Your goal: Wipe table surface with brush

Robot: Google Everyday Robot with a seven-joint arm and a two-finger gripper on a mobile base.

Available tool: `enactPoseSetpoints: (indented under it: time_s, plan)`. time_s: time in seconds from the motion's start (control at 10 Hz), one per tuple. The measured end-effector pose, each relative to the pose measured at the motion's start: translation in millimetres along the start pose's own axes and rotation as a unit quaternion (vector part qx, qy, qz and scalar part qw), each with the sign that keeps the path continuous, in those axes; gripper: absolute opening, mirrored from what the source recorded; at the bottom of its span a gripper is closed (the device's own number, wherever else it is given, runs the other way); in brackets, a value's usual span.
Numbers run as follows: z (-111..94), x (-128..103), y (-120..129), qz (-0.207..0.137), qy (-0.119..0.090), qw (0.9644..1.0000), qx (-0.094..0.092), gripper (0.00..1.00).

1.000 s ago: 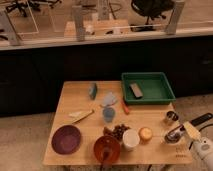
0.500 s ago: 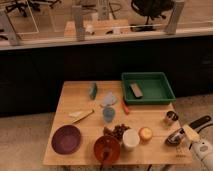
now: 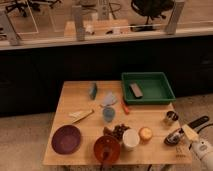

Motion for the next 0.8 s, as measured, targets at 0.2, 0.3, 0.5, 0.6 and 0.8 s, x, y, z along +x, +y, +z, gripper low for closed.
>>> enactPoseSetpoints:
  time_s: [0.2, 0.3, 0.5, 0.6, 0.8]
  plan:
    - [9.1, 6.1, -1.2, 0.001, 0.005, 0.9999, -0.013, 0.0]
    - [12.6, 10.2, -0.2, 0.002, 0.007, 0.9998, -0.018, 0.0]
    - [15.2, 17.0, 3.8, 0.0, 0.014, 0.9996, -0.025, 0.0]
    - [13.4, 21.2, 6.3, 0.001, 0.019, 0.9994, -0.029, 0.0]
    - [4.9, 30.8, 13.4, -0.007, 0.032, 0.9988, -0.035, 0.0]
